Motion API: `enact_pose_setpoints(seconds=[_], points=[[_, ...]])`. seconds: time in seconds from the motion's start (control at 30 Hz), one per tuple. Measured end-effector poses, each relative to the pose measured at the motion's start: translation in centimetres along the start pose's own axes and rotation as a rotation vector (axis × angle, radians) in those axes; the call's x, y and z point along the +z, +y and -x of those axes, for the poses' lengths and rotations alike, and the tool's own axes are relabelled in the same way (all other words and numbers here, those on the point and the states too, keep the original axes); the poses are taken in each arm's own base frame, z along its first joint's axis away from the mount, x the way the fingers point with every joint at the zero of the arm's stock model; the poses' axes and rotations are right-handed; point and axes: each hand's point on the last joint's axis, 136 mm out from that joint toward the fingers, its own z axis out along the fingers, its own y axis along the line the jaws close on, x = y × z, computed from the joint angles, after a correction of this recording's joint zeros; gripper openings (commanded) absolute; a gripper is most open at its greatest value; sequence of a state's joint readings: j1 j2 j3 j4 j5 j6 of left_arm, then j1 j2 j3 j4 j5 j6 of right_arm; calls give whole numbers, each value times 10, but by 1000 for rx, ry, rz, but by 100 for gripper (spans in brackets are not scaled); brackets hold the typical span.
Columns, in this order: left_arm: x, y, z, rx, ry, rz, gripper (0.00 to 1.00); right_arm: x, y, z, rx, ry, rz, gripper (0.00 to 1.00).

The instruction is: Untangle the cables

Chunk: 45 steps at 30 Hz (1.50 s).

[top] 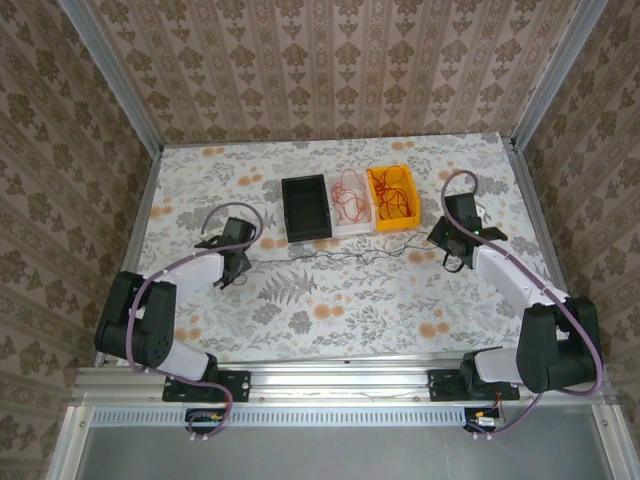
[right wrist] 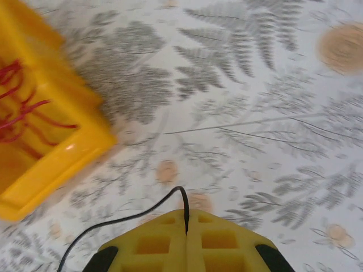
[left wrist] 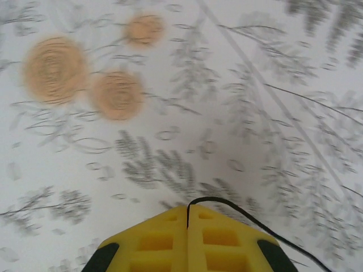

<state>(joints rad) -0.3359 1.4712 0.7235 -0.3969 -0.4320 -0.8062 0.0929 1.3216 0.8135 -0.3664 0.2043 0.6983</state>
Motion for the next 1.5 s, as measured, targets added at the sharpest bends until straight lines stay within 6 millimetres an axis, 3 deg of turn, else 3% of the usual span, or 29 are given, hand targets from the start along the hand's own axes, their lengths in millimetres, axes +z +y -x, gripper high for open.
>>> enact_pose_setpoints(seconds=[0.33,0.43,0.63,0.83,0.9,1.0,1.13,1.23,1.33,1.43,1.5], points=[[-13,71,31,-269,-17,174,0,4,-78,20,217,-31,-148,2],[-15,87,33,-325,-26,185,0,5,-93,24,255,-37,-176,2],[-15,90,31,-335,-17,181,0,4,-95,25,241,-38,-176,2],[-18,103,34,-347,-31,214,0,3,-117,33,289,-54,-214,3],[-20,99,40,-332,-48,181,0,1,-115,35,278,-59,-201,4],[-22,72,53,-320,-86,36,0,-5,-87,39,202,-72,-112,5],[-19,23,43,-279,-102,-172,0,-36,-1,48,-4,-125,85,6],[-22,-11,25,-203,-93,-255,0,-84,70,66,-123,-223,267,7],[-28,-37,16,-146,-96,-303,0,-141,126,91,-179,-325,436,7],[-27,-46,13,-144,-96,-307,0,-186,170,115,-204,-395,588,7],[-25,-45,13,-162,-96,-294,0,-205,201,125,-220,-411,682,8]])
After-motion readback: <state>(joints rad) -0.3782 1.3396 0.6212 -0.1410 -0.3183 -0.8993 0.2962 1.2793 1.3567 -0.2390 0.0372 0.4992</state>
